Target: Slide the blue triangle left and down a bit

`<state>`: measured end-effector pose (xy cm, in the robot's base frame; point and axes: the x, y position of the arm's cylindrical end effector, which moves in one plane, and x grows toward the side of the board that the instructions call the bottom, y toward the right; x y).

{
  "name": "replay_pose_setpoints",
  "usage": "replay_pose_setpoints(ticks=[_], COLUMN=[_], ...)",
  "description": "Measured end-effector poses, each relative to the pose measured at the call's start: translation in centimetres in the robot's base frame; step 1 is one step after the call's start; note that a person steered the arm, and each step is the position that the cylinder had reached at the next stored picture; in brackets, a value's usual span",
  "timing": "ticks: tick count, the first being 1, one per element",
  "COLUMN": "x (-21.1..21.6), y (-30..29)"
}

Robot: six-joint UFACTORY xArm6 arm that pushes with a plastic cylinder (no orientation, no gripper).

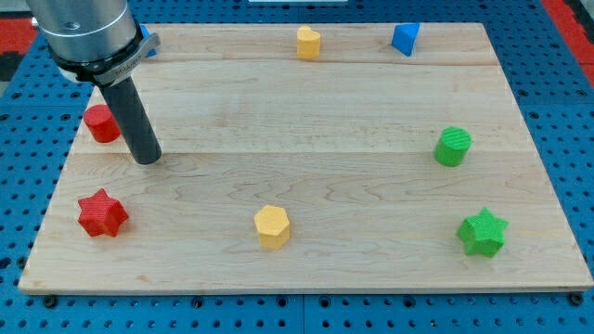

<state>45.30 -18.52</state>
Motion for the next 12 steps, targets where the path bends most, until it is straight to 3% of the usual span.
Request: replay_pose_setpoints(ticks=[7, 9, 12], x=[-0.6, -1.9, -15.7], y=[-2.7, 14.8, 42.1])
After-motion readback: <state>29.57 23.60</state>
